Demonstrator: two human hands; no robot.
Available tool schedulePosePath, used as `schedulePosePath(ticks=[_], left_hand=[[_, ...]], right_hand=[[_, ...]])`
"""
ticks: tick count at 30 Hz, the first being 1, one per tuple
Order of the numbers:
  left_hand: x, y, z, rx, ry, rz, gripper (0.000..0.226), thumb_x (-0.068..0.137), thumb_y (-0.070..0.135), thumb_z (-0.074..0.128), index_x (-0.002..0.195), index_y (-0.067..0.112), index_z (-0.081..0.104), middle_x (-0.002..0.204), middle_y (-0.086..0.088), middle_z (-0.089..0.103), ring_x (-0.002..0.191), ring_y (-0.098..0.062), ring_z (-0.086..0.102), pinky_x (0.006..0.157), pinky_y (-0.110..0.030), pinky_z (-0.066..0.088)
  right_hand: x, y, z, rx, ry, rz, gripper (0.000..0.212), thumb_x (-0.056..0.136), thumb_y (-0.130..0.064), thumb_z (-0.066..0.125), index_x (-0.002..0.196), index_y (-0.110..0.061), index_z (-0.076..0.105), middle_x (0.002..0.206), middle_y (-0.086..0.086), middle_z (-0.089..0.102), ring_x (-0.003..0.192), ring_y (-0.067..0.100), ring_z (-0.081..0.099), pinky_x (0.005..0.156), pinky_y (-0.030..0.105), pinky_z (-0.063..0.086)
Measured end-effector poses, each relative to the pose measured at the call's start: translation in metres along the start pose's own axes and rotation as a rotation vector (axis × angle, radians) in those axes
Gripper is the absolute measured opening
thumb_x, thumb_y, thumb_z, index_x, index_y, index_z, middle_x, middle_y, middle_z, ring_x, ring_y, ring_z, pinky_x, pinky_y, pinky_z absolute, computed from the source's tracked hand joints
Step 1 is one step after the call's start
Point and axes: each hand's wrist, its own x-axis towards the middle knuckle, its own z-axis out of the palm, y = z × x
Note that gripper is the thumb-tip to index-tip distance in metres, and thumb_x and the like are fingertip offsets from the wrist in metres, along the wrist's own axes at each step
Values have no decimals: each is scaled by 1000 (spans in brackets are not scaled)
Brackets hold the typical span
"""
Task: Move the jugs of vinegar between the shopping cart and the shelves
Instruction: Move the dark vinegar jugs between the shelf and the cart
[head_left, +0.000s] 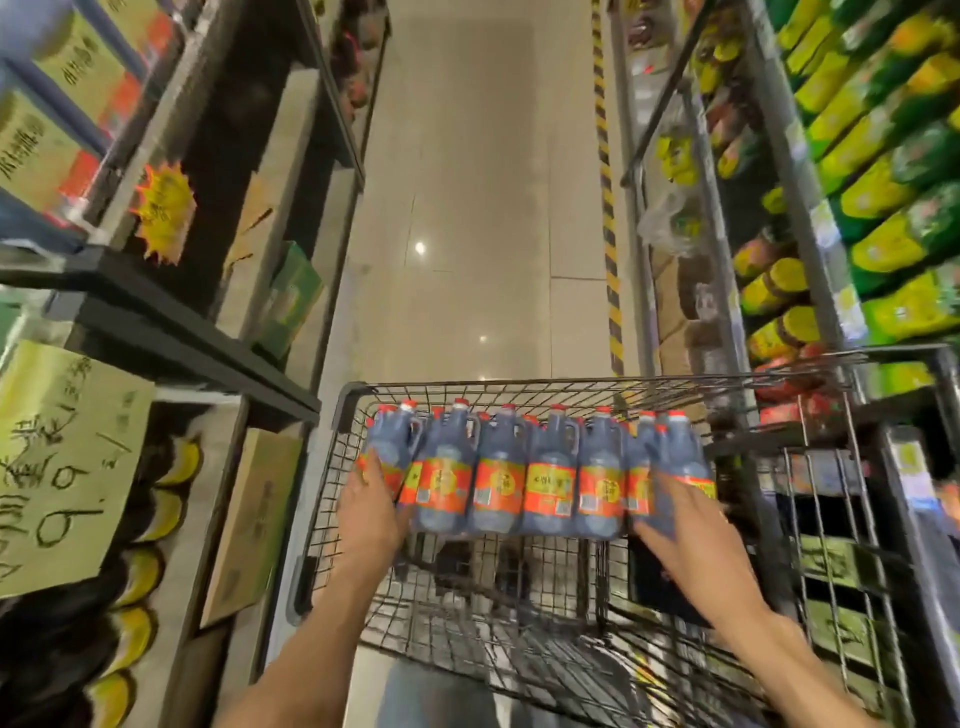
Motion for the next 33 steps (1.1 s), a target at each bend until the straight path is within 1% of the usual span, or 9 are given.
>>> schedulePosePath(ticks=[3, 6, 11, 16, 21, 24, 26, 30, 33], left_hand=[[31, -2, 14, 26, 7, -45, 108, 81, 29, 82, 159, 7, 11, 155, -25, 34, 141, -42, 37, 114, -53, 38], [50, -7, 23, 38, -32, -101, 118, 78, 34, 85, 161, 9, 4, 161, -25, 23, 149, -43, 25, 119, -56, 31], [62, -18, 35, 55, 22, -153, 124, 68, 33, 91, 159, 15, 9, 151, -24, 37, 137, -45, 42, 109, -60, 40], [42, -2, 14, -71, 40, -161, 110, 59, 30, 96, 145, 11, 30, 136, -21, 53, 123, -46, 52, 93, -60, 45], [7, 8, -5, -181, 71, -142, 81, 54, 22, 96, 119, 11, 49, 101, -16, 64, 90, -39, 64, 63, -39, 44], [-8, 6, -11, -214, 13, -108, 93, 46, 45, 94, 125, 23, 48, 102, -6, 68, 83, -29, 68, 67, -42, 56], [-19, 6, -13, -207, -10, -81, 93, 43, 55, 88, 123, 30, 47, 102, -1, 68, 82, -26, 69, 70, -47, 60], [-44, 25, -18, -240, -5, -8, 80, 51, 34, 94, 117, 28, 49, 93, 1, 66, 77, -22, 66, 67, -43, 58], [-54, 33, -16, -218, -35, 12, 90, 47, 49, 85, 125, 24, 47, 96, 1, 64, 80, -23, 66, 69, -43, 58]], right_hand=[[12, 12, 17, 17, -60, 47, 64, 88, -42, 74, 143, -37, 42, 124, -6, 62, 115, 22, 61, 87, 46, 55], [18, 18, 30, -2, -65, 104, 69, 86, -37, 77, 146, -32, 43, 127, -1, 61, 116, 26, 60, 88, 48, 54], [11, 24, 47, 36, 39, 145, 65, 83, -22, 82, 139, -13, 51, 123, 6, 61, 114, 30, 59, 89, 50, 53], [14, 32, 43, 71, 113, 392, 56, 85, -27, 80, 129, -7, 52, 113, 14, 56, 102, 38, 58, 80, 52, 53], [37, 41, 33, 52, 33, 669, 78, 92, -36, 70, 151, -1, 33, 137, 23, 50, 123, 44, 51, 95, 51, 50], [44, 43, 39, -4, -7, 747, 69, 92, -41, 68, 147, -8, 40, 139, 18, 53, 125, 42, 50, 95, 49, 48], [47, 42, 42, -2, -8, 779, 77, 88, -50, 72, 147, -11, 41, 138, 16, 52, 122, 39, 47, 94, 48, 45], [54, 44, 45, 40, -57, 812, 103, 67, -70, 81, 139, -7, 44, 134, 17, 43, 121, 37, 42, 96, 45, 45], [58, 45, 53, 274, -30, 835, 107, 60, -58, 92, 137, -7, 37, 132, 20, 44, 122, 39, 46, 95, 48, 47]])
